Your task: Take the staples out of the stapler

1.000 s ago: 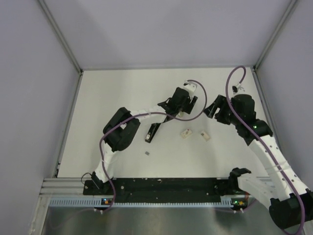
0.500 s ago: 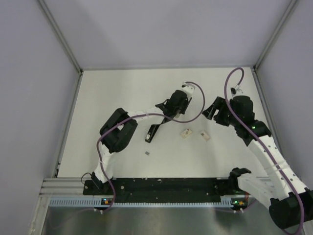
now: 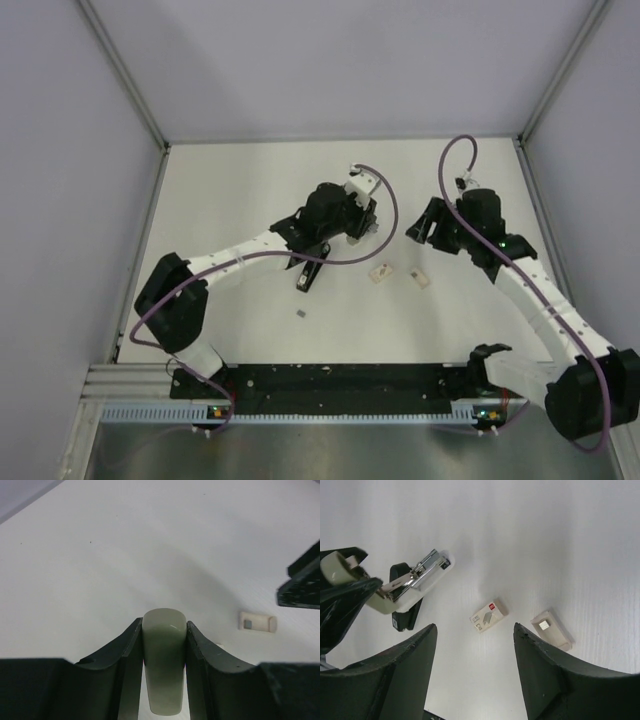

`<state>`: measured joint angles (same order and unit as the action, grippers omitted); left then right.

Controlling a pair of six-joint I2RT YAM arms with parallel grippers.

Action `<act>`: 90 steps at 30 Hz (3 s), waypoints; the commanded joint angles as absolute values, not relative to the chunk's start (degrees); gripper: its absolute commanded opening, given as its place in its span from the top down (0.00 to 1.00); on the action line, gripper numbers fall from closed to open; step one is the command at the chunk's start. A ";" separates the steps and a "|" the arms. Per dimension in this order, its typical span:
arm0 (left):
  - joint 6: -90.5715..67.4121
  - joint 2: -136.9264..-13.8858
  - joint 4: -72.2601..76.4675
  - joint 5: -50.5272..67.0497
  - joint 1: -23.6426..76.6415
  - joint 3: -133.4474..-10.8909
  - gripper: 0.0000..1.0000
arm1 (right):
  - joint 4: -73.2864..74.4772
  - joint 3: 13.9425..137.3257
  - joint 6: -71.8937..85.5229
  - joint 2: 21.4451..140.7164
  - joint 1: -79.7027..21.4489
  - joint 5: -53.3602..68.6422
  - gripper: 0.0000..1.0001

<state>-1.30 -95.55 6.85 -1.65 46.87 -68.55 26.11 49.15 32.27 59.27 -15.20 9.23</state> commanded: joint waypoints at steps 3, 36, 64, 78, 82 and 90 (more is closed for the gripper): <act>-1.14 -88.51 11.59 8.17 46.93 -64.26 1.00 | 18.11 50.09 31.73 66.26 -17.31 13.80 0.38; -5.98 -74.88 19.25 9.84 47.02 -54.67 1.00 | 13.71 53.26 38.23 68.91 -23.29 14.33 0.72; -11.60 -73.30 34.71 6.94 46.93 -53.52 1.00 | 8.79 45.79 42.19 68.64 -26.28 18.54 0.72; -15.03 -75.58 44.74 2.46 46.93 -51.50 1.00 | 7.56 45.35 43.95 68.12 -29.88 19.07 0.72; -14.33 -75.50 42.46 3.25 47.02 -52.03 1.00 | 10.71 47.02 41.31 66.89 -29.79 15.65 0.72; -11.96 -71.99 37.27 4.30 46.93 -50.01 1.00 | 19.06 51.94 35.25 64.34 -29.71 7.40 0.68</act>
<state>-13.34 -75.85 36.97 3.18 46.87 -50.57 15.84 47.13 39.48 67.35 -29.52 13.06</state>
